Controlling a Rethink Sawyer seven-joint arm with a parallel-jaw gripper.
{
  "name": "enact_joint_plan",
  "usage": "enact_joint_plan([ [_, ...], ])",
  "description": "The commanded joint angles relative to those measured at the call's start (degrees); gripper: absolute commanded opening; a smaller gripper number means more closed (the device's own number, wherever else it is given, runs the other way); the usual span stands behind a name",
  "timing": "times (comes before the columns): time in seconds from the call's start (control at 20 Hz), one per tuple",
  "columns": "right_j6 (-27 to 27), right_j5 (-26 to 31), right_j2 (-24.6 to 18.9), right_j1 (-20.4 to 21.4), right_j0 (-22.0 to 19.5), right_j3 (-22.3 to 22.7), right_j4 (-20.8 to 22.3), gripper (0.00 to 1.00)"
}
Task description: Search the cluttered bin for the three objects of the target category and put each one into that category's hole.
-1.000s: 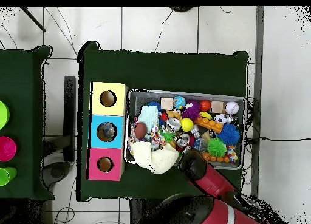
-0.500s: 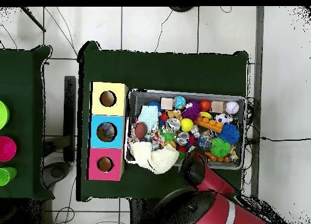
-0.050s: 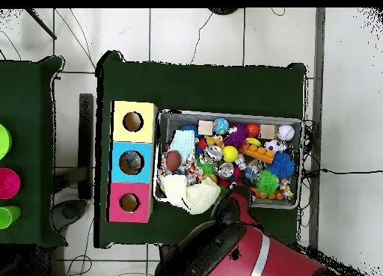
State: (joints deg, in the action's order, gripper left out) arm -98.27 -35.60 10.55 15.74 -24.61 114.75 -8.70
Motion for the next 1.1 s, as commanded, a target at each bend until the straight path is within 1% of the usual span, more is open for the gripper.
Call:
enact_joint_plan([
  [0.05, -17.5, -7.5, -5.2, -8.3, -2.4, -8.8, -2.0, 0.00],
  [0.15, -17.2, -6.8, -6.2, -8.4, -3.6, -9.3, -0.6, 0.00],
  [0.2, -16.5, -4.8, -7.2, -8.2, -4.7, -9.5, 0.5, 0.00],
  [0.3, -14.4, 1.3, -9.3, -7.0, -7.0, -9.8, 2.3, 0.00],
  [0.4, -12.2, 7.1, -10.5, -5.3, -8.4, -9.6, 2.6, 0.00],
  [0.5, -11.1, 9.5, -10.9, -4.5, -9.1, -9.6, 2.8, 0.00],
  [0.7, -9.9, 10.4, -11.3, -4.4, -10.1, -10.6, 3.9, 0.00],
  [0.85, -8.8, 11.3, -10.9, -3.5, -9.9, -10.9, 4.1, 0.00],
  [1.1, -7.6, 8.5, -10.0, -3.9, -9.3, -12.6, 6.1, 0.00],
])
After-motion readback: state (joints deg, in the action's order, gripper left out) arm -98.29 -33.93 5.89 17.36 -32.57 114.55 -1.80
